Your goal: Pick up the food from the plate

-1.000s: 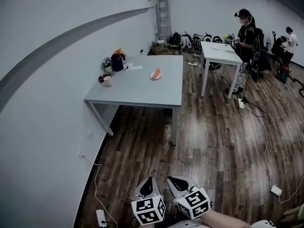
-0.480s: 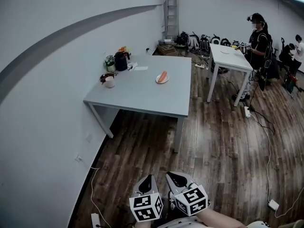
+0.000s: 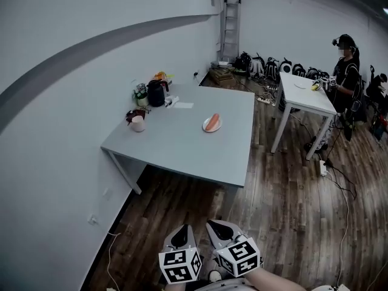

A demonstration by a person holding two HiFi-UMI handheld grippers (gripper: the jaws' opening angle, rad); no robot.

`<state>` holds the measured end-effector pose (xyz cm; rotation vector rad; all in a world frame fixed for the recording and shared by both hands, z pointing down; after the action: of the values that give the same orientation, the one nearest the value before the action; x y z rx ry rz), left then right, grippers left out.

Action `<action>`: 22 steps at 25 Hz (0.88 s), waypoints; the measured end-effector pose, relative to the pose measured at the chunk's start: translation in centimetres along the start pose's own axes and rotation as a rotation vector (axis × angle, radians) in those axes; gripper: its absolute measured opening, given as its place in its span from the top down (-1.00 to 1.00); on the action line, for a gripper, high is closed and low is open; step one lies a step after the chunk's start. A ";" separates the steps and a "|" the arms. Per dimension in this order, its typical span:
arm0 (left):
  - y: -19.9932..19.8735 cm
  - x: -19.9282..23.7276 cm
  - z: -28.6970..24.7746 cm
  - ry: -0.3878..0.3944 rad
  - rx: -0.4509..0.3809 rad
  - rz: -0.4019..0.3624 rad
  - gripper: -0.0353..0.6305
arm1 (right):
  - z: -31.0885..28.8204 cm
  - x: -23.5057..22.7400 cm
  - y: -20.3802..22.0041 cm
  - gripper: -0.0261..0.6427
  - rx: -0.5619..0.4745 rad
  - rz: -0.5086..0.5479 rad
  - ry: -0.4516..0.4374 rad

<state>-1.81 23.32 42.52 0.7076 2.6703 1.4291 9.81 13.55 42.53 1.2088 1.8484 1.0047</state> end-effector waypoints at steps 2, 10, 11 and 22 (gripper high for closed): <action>-1.3 0.4 -2.0 -0.005 0.010 0.003 0.87 | -1.6 -1.6 -0.8 0.93 0.007 -0.009 -0.001; -5.9 2.2 -9.5 0.002 0.035 -0.014 0.87 | -7.2 -6.8 -3.3 0.93 0.019 -0.047 0.031; -6.6 2.6 -10.6 0.010 0.038 -0.018 0.87 | -8.1 -7.5 -3.6 0.93 0.020 -0.053 0.040; -18.6 7.2 -24.5 0.117 0.063 -0.113 0.87 | -18.7 -16.1 -11.9 0.93 -0.028 -0.121 0.182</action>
<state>-21.02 -1.70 43.14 0.4814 2.8034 1.4054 -5.83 -8.95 42.79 1.0037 2.0145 1.0993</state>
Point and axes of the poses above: the fingertips, and each gripper's own axes: z backward along the fingers, x to its left, y out of its underside, the point moved 10 cm from there along z, backward along the fingers, and after that the axes turned 12 degrees about x, right-handed, at the moved point
